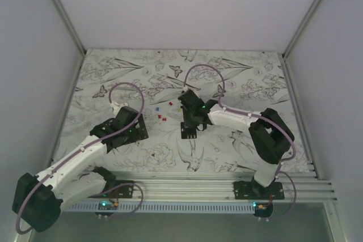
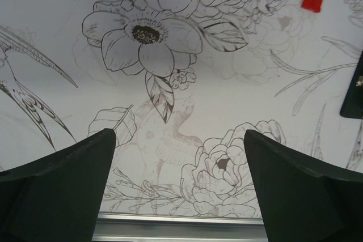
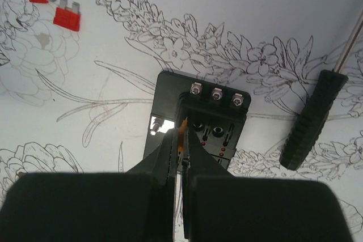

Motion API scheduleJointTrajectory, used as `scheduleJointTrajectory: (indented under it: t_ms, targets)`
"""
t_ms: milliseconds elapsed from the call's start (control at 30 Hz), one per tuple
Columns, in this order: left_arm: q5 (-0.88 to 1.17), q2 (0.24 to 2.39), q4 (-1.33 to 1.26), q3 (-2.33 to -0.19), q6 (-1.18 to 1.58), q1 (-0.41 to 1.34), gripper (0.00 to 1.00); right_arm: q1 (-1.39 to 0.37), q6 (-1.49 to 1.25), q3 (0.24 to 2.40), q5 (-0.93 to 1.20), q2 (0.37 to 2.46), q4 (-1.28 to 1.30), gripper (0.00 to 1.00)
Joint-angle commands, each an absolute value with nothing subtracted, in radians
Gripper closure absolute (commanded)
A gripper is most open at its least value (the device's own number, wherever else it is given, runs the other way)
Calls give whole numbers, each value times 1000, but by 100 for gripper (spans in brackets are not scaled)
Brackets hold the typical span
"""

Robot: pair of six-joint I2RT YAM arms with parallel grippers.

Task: Snap on the fuse box
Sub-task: Install the fuse at the fuse box base.

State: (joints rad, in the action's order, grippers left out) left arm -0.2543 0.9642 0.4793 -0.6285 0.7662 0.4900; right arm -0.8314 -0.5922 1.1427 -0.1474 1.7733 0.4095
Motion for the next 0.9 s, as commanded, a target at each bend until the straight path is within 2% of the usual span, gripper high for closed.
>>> scheduleJointTrajectory:
  t_ms: [0, 500, 867]
  targets:
    - [-267, 968, 521, -595, 777, 483, 0, -823, -599, 1186, -93, 1826, 436, 100]
    - [-253, 979, 520, -600, 762, 483, 0, -841, -461, 1275, 6, 1890, 526, 100]
    - [-240, 968, 521, -597, 762, 482, 0, -883, -427, 1351, -124, 1942, 624, 100]
